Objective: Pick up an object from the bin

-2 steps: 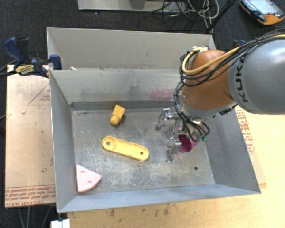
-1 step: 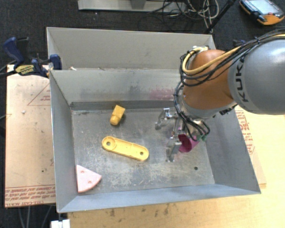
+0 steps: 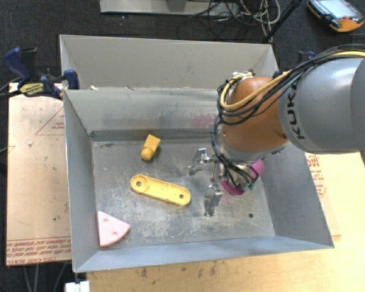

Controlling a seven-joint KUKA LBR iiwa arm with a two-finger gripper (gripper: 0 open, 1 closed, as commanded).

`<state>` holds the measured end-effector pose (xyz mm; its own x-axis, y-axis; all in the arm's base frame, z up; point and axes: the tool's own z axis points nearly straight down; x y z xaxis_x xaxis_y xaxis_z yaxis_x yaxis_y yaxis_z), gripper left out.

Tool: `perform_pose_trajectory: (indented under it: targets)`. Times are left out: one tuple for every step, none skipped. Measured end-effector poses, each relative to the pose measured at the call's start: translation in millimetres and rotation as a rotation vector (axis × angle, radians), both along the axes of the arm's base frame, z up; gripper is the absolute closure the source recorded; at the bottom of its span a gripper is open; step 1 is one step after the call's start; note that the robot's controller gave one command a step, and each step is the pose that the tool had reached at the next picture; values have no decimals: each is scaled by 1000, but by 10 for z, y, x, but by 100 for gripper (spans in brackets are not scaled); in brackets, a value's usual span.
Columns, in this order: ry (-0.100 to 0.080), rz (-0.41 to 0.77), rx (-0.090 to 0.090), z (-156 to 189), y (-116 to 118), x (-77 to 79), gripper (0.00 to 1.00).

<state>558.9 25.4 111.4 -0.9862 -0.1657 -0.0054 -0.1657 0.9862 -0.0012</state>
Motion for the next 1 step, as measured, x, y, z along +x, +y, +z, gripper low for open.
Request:
perform_pose_trajectory:
  targets:
    - [-6,76,3,-356,366,41,100]
